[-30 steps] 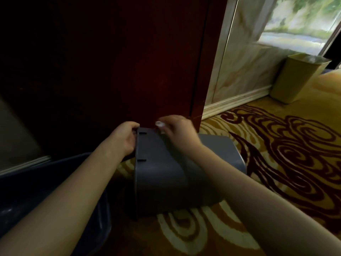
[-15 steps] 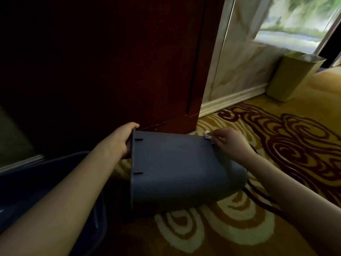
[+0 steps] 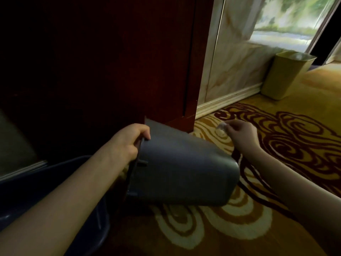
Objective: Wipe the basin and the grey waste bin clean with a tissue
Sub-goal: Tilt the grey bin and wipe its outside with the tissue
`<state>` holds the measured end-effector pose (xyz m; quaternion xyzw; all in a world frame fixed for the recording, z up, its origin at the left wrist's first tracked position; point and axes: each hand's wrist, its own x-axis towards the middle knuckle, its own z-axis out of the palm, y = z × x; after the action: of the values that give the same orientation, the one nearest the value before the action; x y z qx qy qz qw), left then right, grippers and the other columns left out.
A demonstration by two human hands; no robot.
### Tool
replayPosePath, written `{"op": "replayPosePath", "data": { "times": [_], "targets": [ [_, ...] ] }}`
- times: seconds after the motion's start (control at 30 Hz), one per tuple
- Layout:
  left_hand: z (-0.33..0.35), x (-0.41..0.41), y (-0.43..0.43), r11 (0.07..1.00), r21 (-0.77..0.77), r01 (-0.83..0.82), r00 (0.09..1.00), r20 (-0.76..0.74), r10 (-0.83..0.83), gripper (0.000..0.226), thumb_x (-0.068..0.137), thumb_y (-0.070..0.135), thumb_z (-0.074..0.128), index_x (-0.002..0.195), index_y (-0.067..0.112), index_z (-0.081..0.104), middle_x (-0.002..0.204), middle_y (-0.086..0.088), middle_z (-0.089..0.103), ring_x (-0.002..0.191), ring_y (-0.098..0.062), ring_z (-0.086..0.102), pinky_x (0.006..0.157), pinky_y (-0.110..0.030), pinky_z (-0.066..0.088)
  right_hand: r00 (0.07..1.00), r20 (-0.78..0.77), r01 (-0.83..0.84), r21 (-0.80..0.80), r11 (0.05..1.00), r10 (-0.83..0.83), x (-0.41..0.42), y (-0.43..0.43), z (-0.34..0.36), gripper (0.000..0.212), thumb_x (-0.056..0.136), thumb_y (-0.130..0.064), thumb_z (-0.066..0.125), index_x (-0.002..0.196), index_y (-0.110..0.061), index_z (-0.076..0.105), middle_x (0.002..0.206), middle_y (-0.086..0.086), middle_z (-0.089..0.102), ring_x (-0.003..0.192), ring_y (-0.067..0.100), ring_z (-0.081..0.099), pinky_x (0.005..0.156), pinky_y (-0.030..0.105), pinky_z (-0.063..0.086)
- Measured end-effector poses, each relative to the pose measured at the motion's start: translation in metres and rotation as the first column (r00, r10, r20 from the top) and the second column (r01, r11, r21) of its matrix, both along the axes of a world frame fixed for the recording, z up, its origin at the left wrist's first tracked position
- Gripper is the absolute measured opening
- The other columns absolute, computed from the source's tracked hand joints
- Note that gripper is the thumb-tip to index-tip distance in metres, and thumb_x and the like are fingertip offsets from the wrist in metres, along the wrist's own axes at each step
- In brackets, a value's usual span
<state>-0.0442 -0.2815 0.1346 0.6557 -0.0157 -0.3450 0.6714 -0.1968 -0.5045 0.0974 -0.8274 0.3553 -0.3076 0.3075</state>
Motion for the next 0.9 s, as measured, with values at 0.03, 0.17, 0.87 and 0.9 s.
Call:
{"op": "replayPosePath", "data": {
  "times": [0.03, 0.17, 0.87, 0.9],
  "targets": [
    [-0.004, -0.003, 0.003, 1.0, -0.015, -0.006, 0.999, 0.05, 0.007, 0.015, 0.053, -0.003, 0.048, 0.063, 0.009, 0.047, 0.083, -0.01, 0.05, 0.086, -0.029, 0.051, 0.076, -0.035, 0.045, 0.999, 0.036, 0.012, 0.003, 1.0, -0.012, 0.005, 0.008, 0.001, 0.017, 0.093, -0.026, 0.054, 0.101, -0.018, 0.066, 0.075, -0.009, 0.063, 0.064, 0.008, 0.061, 0.053, 0.019, 0.047],
    [-0.032, -0.004, 0.017, 0.997, -0.077, -0.004, 0.999, 0.042, 0.007, 0.071, 0.053, -0.005, 0.044, 0.118, 0.019, 0.058, 0.117, -0.016, 0.056, 0.112, -0.037, 0.052, 0.095, -0.053, 0.044, 0.981, 0.069, -0.176, -0.079, 0.981, 0.182, 0.029, 0.065, -0.008, 0.015, 0.094, -0.025, 0.05, 0.104, -0.023, 0.061, 0.09, -0.008, 0.063, 0.08, 0.0, 0.059, 0.07, 0.015, 0.045],
    [-0.099, 0.004, 0.031, 1.0, -0.009, 0.019, 0.959, -0.282, -0.021, 0.038, 0.094, 0.032, 0.049, 0.124, 0.01, 0.054, 0.11, -0.012, 0.064, 0.093, -0.026, 0.061, 0.072, -0.039, 0.048, 0.847, -0.394, -0.486, -0.303, 0.819, 0.357, -0.009, 0.087, -0.09, 0.02, 0.09, -0.02, 0.051, 0.106, -0.014, 0.059, 0.112, 0.004, 0.06, 0.105, 0.019, 0.049, 0.095, 0.031, 0.041],
    [-0.097, 0.007, 0.027, 1.0, 0.004, 0.0, 0.961, -0.277, 0.001, 0.039, 0.094, 0.032, 0.049, 0.124, 0.008, 0.054, 0.108, -0.01, 0.064, 0.094, -0.026, 0.059, 0.074, -0.04, 0.048, 0.862, -0.41, -0.437, -0.3, 0.848, 0.3, -0.019, 0.075, -0.091, 0.021, 0.09, -0.023, 0.052, 0.108, -0.016, 0.059, 0.113, 0.002, 0.059, 0.106, 0.017, 0.049, 0.095, 0.03, 0.041]
  ]
}}
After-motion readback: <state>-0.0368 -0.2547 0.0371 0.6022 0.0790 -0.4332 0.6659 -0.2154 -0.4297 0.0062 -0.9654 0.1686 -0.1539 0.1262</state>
